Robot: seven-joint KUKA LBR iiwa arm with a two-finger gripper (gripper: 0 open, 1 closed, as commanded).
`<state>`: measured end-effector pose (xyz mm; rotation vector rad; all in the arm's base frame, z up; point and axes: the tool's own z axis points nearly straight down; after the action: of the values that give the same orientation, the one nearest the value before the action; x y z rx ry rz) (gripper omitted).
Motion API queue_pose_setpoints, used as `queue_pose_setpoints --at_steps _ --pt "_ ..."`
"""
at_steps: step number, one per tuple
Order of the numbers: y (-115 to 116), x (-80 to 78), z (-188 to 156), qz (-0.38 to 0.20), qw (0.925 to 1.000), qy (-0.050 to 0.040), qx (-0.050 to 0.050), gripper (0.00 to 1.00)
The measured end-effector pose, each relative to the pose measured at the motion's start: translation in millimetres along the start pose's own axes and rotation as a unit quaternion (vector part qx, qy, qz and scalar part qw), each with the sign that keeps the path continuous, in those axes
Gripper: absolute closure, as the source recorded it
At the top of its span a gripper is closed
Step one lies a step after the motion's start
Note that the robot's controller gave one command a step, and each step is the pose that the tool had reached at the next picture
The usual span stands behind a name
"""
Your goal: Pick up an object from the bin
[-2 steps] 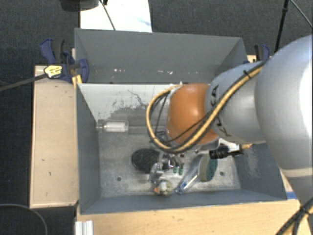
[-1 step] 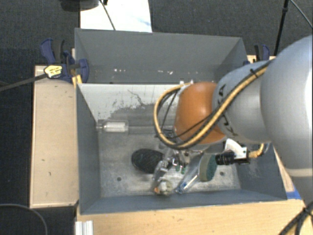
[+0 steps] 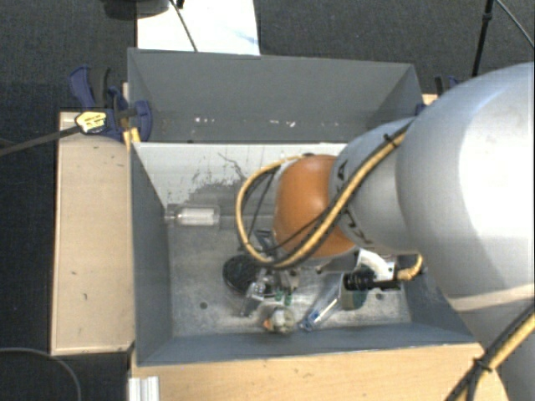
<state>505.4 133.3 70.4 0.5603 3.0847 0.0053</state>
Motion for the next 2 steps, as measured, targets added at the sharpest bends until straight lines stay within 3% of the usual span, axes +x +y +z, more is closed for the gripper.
queue_pose_setpoints --at_steps 1,2 --pt "0.5 -1.7 -1.8 0.001 1.0000 -0.0001 0.000 0.00" --pt "1.0 -1.7 -2.8 0.002 1.0000 0.0003 0.000 1.00"
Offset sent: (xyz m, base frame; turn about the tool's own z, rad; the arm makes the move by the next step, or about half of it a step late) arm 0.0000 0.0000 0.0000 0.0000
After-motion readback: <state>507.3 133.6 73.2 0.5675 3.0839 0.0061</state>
